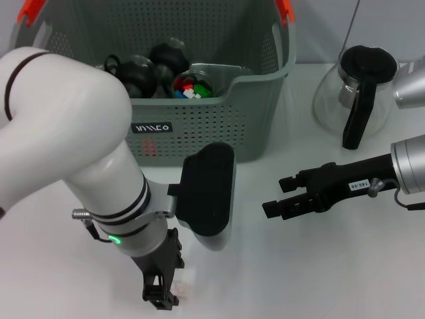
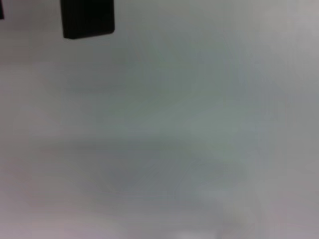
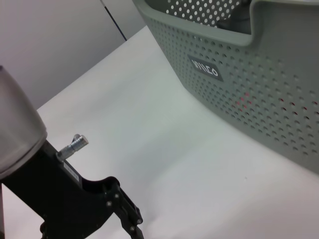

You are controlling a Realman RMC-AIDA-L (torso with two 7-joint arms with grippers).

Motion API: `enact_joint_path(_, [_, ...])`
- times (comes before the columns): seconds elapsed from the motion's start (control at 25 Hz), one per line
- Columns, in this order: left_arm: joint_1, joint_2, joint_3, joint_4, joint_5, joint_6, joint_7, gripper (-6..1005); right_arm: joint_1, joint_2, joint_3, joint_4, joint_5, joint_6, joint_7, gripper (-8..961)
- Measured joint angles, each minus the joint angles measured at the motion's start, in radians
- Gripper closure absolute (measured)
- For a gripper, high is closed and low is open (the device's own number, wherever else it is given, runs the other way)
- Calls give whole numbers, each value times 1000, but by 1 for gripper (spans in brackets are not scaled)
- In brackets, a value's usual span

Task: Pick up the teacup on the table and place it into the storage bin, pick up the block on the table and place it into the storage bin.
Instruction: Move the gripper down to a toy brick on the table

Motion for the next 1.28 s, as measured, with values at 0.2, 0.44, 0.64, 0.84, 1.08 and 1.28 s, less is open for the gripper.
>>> enact_joint_path(0.2, [0, 0, 9, -5, -2, -5, -1, 424, -1, 1, 0, 0, 0, 2, 0, 26])
enact_joint_path(0.44, [4, 0, 12, -6, -4, -11, -6, 426, -1, 2, 1, 0, 0, 2, -2, 26])
enact_joint_path(0.64, [8, 0, 17, -12, -6, -27, -12, 461, -1, 2, 1, 0, 0, 2, -2, 26])
enact_joint_path(0.84, [10, 0, 28, -14, -6, -35, -15, 536, -1, 2, 1, 0, 0, 2, -2, 26])
enact_joint_path(1.08, [11, 0, 36, -16, -5, -36, -20, 568, -2, 2, 2, 0, 0, 2, -2, 25])
enact_joint_path(1.28, [11, 0, 38, -16, -4, -36, -24, 587, -3, 2, 3, 0, 0, 2, -4, 25])
